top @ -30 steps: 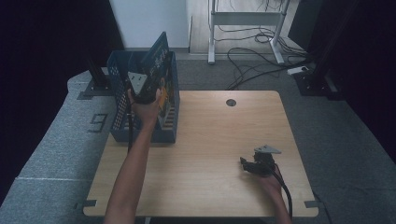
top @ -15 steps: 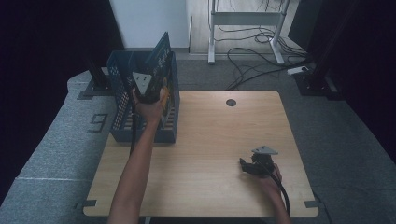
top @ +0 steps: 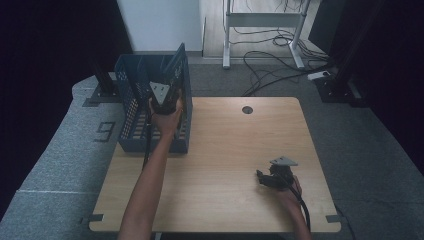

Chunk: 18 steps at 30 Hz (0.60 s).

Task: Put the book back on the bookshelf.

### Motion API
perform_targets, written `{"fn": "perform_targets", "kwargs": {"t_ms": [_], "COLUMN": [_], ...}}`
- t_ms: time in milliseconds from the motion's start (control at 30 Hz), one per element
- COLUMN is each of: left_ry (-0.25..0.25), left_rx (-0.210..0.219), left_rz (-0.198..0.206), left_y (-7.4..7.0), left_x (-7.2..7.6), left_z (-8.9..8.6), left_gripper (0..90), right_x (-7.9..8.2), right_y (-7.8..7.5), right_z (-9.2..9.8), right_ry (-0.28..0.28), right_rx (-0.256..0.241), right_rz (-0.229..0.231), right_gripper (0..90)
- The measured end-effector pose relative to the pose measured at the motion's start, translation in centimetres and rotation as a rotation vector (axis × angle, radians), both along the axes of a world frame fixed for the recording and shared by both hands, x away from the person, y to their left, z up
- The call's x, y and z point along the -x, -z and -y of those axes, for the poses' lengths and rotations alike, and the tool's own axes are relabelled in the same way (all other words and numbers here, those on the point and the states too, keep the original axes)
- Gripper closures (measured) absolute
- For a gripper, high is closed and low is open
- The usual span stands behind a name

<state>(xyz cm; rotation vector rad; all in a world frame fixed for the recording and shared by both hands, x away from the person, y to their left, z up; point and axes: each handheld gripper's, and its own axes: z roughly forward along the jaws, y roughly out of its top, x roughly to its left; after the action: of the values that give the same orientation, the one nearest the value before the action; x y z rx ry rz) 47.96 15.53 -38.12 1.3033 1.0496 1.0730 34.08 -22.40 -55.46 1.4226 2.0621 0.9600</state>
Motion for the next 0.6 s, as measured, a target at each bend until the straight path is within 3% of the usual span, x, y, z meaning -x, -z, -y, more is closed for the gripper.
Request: {"fn": "perform_targets", "kwargs": {"t_ms": [400,600], "left_ry": [0.026,0.076], "left_rx": [-0.004,-0.004], "left_rz": [-0.05,-0.063], "left_y": [2.3,3.0], "left_x": [0.7,1.6], "left_z": [-0.6,-0.6], "left_gripper": [81.4,77.0], "right_x": [0.1,0.2], "right_y": [0.0,0.0], "right_z": [0.0,0.1], "right_ry": [-0.001,0.001], "right_rx": [-0.001,-0.012], "right_rz": [0.0,-0.004], "right_gripper": [25.0,25.0]}}
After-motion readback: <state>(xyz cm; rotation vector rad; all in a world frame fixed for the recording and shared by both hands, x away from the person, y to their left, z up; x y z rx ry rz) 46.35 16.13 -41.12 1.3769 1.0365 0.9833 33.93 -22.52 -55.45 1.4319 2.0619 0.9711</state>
